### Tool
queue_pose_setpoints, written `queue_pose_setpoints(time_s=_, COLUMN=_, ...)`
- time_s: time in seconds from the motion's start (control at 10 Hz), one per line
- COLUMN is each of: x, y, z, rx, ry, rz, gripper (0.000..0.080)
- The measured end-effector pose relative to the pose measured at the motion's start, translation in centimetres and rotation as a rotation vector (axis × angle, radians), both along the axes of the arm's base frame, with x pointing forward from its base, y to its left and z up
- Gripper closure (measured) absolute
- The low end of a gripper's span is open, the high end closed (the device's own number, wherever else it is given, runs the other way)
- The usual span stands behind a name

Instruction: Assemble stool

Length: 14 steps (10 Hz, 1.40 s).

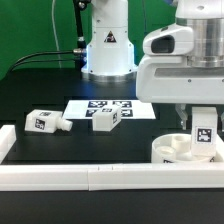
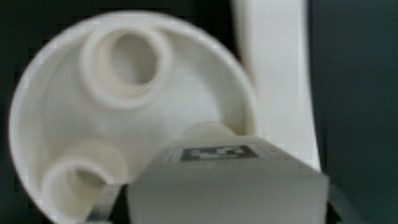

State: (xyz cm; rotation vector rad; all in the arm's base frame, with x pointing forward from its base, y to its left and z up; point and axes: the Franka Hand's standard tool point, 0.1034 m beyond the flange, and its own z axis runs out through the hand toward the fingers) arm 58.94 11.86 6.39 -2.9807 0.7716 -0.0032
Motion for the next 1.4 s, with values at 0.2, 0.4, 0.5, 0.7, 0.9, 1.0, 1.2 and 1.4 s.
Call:
queue_pose_setpoints(time_s=0.2, x=-0.17, y=0.91, z=-0.16, rx=0.004, ry=0.014, rz=-0.367, gripper=0.0466)
queue_pose_setpoints(time_s=0.4, x=-0.16, y=0.98, z=-0.16, rx=0.007, ry=0.02, rz=-0.466, gripper=0.0466)
queue_pose_setpoints(time_s=0.5, x=-0.18, y=1.1, z=-0.17, rx=0.015, ry=0.027, rz=-0.548, gripper=0.0466)
queue_pose_setpoints(time_s=0.7, x=-0.2, y=1.27, z=-0.14, rx=0.028, ry=0.042, rz=-0.697, gripper=0.0466)
queue_pose_setpoints(time_s=0.9, x=0.01, y=1.41, z=-0.05, rx=0.065, ry=0.067, rz=-1.077, gripper=0.0465)
queue_pose_setpoints(time_s=1.0, x=0.05, y=1.48, z=-0.11, rx=0.09, ry=0.081, rz=-1.277, gripper=0.0465)
queue_pose_setpoints(time_s=1.2, x=0.18, y=1.27, z=-0.13, rx=0.122, ry=0.09, rz=-1.465, gripper=0.0465)
queue_pose_setpoints(time_s=1.4, x=0.17, y=1.28, z=-0.14, rx=0.121, ry=0.087, rz=-1.435, gripper=0.0465)
